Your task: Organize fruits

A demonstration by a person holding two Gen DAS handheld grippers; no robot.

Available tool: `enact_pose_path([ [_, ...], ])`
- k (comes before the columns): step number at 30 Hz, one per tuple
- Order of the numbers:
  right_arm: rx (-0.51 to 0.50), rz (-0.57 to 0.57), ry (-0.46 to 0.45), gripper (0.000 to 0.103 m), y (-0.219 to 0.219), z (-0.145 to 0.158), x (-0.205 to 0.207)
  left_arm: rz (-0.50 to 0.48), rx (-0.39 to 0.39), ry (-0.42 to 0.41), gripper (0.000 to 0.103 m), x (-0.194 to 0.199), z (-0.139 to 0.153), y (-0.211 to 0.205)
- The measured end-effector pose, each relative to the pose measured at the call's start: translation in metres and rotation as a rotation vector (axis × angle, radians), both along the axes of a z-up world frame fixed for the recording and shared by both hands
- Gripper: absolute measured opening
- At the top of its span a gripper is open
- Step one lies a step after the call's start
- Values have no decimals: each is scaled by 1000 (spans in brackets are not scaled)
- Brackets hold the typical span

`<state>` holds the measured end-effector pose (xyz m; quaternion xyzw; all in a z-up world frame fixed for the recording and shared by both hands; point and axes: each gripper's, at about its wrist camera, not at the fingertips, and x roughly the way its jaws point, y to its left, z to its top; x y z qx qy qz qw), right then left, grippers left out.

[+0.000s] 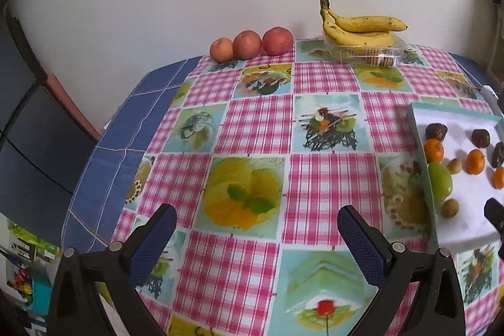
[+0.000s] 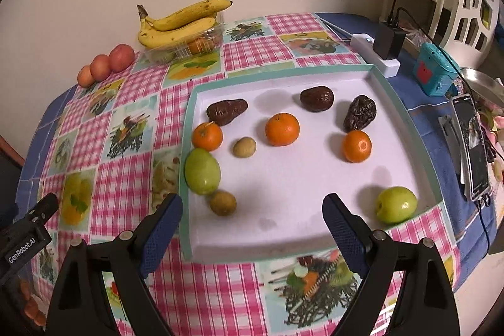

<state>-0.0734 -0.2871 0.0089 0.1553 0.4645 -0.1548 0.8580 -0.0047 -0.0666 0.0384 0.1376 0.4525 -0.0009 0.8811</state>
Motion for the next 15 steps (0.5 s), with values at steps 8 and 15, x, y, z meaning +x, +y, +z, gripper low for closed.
enact_pose_path([
  [8,-10,0,-4,91,2,3,-6,25,-21,56,103,-1,-5,14],
  [15,-27,25,7,91,5,3,-3,52,-44,111,103,4,-14,21],
])
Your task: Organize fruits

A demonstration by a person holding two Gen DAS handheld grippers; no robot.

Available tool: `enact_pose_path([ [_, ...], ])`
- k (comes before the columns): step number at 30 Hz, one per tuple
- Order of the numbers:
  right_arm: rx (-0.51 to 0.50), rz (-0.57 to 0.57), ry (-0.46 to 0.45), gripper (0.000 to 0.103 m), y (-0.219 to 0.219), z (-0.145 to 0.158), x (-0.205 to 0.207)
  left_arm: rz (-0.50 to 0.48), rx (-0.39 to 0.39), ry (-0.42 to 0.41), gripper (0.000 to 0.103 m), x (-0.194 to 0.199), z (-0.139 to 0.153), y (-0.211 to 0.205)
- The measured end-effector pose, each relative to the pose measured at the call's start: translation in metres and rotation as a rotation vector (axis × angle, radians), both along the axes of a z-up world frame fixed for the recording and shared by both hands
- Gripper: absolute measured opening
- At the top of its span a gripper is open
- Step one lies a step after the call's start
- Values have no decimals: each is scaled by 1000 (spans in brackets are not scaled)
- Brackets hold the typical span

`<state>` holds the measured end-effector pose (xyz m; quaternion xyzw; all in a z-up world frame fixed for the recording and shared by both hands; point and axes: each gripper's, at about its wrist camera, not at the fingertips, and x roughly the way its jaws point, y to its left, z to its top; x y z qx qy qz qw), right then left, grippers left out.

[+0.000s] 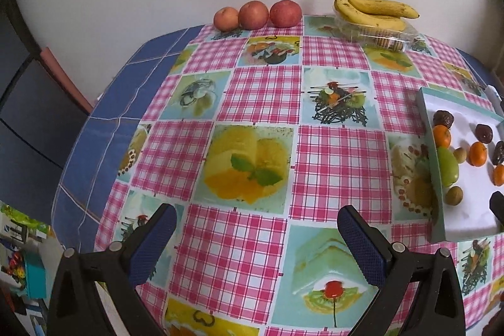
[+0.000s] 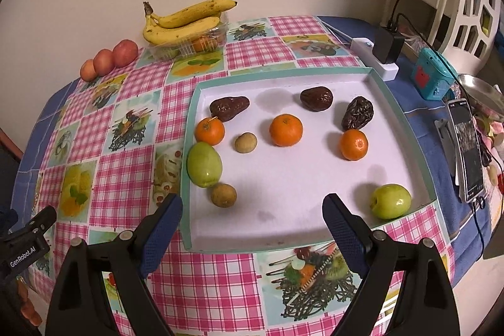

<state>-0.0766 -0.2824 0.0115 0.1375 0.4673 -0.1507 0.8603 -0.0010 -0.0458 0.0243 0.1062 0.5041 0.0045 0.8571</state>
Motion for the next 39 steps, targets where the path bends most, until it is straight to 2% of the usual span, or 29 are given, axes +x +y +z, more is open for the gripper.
enact_pose_path([
  [39,-59,72,37,91,12,-1,6,14,-19,14,103,1,0,1],
])
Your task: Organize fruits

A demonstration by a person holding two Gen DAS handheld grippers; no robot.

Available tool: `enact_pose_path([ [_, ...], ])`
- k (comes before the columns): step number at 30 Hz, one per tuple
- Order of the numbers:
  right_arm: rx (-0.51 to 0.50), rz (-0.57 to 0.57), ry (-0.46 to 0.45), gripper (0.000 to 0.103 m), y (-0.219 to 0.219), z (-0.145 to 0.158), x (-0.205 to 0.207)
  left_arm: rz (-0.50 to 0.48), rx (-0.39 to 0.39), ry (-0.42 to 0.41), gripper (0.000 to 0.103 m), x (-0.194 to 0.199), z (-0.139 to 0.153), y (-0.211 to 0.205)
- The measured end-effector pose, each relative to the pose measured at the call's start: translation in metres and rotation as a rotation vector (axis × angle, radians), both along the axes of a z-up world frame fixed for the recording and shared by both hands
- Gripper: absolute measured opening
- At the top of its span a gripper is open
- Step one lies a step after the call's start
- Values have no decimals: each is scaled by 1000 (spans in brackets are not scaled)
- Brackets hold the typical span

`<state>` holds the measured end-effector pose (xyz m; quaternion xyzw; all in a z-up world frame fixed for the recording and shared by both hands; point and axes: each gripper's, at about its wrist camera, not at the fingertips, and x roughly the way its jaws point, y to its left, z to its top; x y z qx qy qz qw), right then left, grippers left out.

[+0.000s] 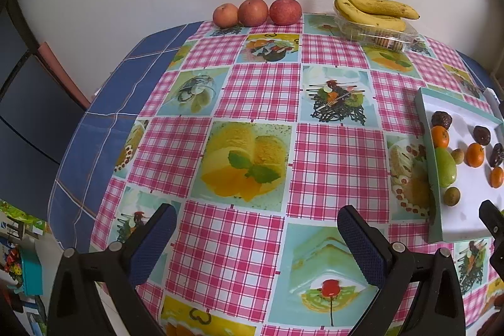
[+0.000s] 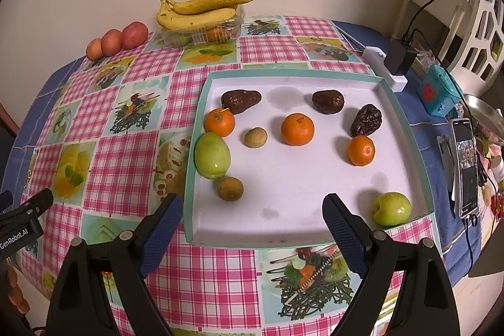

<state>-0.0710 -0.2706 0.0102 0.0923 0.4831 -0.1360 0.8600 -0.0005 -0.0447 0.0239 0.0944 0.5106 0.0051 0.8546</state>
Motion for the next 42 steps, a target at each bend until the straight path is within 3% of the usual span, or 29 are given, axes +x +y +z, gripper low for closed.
enact_pose_path([
  [42,-5,19,10,91,3,-1,1,35,-12,-14,103,-2,4,1],
])
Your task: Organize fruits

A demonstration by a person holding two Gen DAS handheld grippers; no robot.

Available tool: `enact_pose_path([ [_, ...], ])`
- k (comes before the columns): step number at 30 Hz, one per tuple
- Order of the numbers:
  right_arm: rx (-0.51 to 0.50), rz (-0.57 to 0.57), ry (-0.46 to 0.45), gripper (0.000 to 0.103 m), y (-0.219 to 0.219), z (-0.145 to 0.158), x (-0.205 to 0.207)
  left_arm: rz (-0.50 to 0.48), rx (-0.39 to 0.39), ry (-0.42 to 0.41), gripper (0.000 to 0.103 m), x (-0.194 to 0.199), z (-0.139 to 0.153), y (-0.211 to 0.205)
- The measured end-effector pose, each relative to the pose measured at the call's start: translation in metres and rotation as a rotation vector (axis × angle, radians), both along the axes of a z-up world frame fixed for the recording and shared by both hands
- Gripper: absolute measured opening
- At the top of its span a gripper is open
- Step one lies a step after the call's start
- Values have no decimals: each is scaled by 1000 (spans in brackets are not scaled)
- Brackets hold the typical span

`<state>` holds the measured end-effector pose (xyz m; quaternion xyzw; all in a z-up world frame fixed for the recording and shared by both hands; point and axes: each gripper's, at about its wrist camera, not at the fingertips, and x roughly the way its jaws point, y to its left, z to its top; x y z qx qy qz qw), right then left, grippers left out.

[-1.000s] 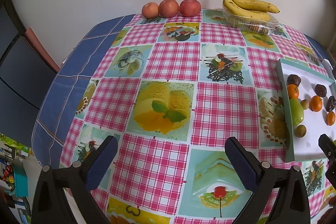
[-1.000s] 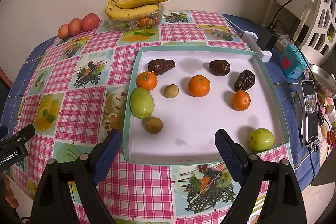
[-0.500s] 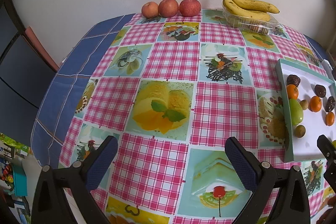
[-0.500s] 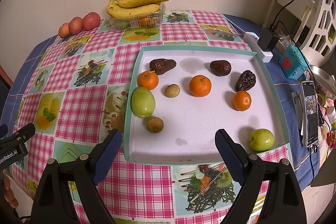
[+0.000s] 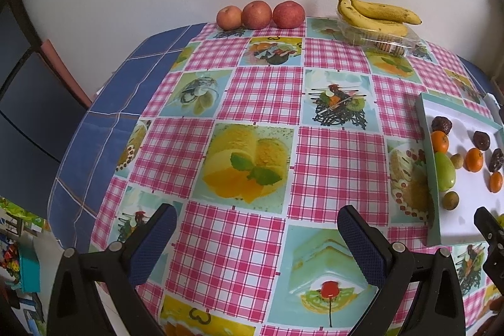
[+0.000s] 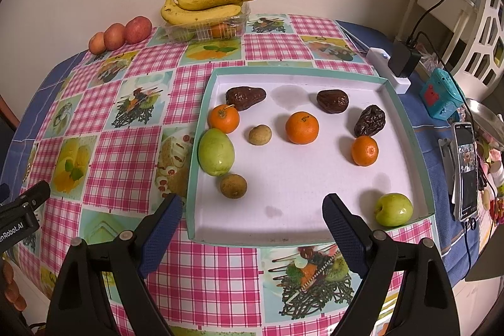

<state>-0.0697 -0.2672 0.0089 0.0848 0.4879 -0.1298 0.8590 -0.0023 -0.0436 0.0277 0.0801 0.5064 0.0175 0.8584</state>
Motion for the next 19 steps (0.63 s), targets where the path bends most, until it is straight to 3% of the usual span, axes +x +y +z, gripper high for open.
enact_pose_path([
  [19,-2,8,2,91,0,0,0,-1,3,-4,103,-2,1,-2],
])
